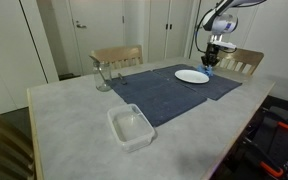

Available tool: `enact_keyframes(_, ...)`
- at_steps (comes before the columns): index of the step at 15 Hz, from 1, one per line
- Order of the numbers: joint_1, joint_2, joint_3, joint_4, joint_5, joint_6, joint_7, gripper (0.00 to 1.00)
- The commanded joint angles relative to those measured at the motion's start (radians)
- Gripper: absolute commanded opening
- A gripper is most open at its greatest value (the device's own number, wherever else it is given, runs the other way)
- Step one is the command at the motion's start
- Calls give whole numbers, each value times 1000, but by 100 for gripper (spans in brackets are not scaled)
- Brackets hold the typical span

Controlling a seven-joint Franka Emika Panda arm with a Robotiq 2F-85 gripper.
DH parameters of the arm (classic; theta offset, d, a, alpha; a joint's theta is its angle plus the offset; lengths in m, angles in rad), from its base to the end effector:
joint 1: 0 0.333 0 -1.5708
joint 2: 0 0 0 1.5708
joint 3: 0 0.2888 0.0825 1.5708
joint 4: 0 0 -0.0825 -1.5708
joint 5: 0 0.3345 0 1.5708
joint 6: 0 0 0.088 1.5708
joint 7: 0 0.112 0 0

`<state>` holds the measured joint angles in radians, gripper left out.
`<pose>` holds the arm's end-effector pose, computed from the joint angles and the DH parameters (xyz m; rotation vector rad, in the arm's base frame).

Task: Use the towel to wipe the plate, then put it on the table then repeat two more times

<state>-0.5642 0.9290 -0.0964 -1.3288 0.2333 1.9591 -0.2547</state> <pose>0.5254 -0.3731 0.1607 -2.8005 0.7140 0.3052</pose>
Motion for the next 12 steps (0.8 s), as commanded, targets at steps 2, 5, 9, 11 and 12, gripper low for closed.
enact_keyframes(2, 36, -25, -12, 4, -22, -13, 13, 3)
enact_keyframes(5, 60, -43, -21, -1, -36, -5, 16, 3)
enact_keyframes(9, 85, -74, -25, -19, -68, 10, 23, 3)
enact_keyframes(11, 97, -88, -27, -23, -83, 8, 33, 3)
enact_keyframes(12, 103, -97, -27, -28, -92, 10, 38, 3)
